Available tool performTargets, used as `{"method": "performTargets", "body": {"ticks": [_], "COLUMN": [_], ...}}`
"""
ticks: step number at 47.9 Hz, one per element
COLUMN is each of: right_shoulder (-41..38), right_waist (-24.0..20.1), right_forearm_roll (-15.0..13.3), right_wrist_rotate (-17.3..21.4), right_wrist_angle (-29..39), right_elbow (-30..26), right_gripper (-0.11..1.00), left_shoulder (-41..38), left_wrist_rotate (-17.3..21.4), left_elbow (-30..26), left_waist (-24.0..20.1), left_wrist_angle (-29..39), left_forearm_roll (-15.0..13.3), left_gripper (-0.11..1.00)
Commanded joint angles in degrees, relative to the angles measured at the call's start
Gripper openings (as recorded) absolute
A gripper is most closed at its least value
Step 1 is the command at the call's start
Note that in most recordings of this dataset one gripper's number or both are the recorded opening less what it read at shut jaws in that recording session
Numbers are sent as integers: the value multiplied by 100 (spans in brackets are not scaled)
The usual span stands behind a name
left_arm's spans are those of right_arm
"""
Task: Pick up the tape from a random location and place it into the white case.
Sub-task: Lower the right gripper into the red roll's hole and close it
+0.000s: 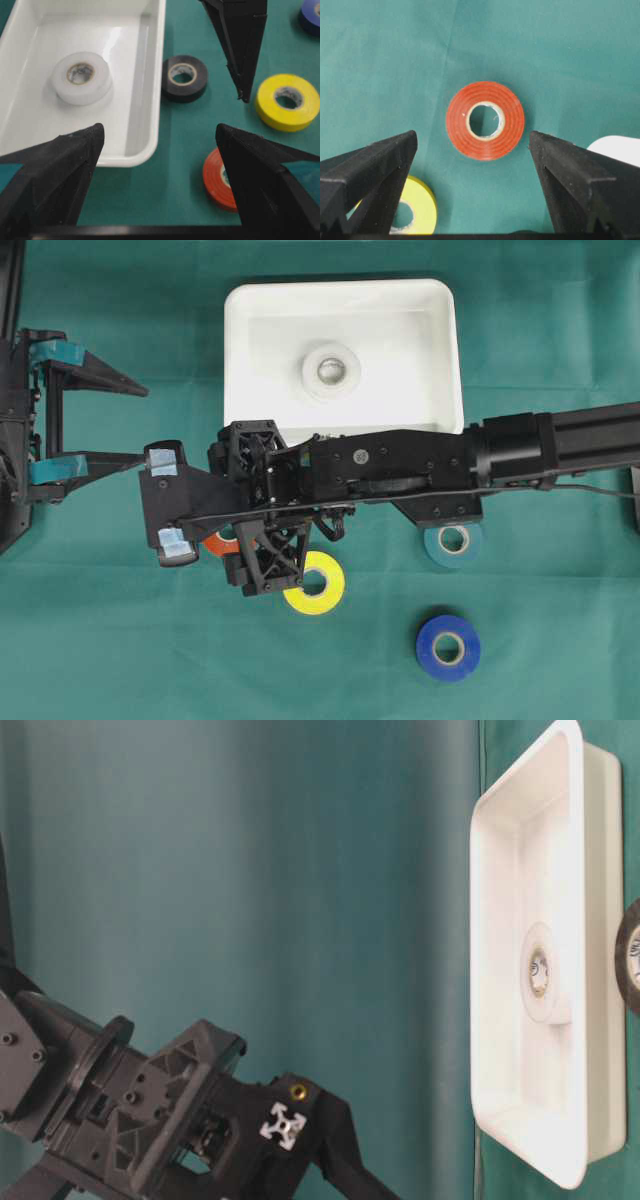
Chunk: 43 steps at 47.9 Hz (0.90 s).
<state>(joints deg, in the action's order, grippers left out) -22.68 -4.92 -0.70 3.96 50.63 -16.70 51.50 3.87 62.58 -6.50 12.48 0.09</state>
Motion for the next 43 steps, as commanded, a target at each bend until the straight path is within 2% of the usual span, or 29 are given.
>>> {"method": "performTargets", "body": {"ticks": [1,25,43], "right_shoulder": [114,105,-246], "right_waist": [9,9,9], "right_forearm_roll": [-9,0,0], "right_wrist_rotate": [18,35,53], "right_wrist_angle": [-26,-44,-246], "right_elbow": [-141,-141,-114], "right_gripper": [91,91,91], "left_shoulder": [-18,-26,-26], "left_wrist_rotate": [-9,-9,-9], "left_elbow": [-79,-70,-70], "left_waist": [9,18,9], "left_wrist_angle": [-44,-18,-9], "left_forearm_roll": [-18,-18,-18], "left_gripper": [97,97,97]}}
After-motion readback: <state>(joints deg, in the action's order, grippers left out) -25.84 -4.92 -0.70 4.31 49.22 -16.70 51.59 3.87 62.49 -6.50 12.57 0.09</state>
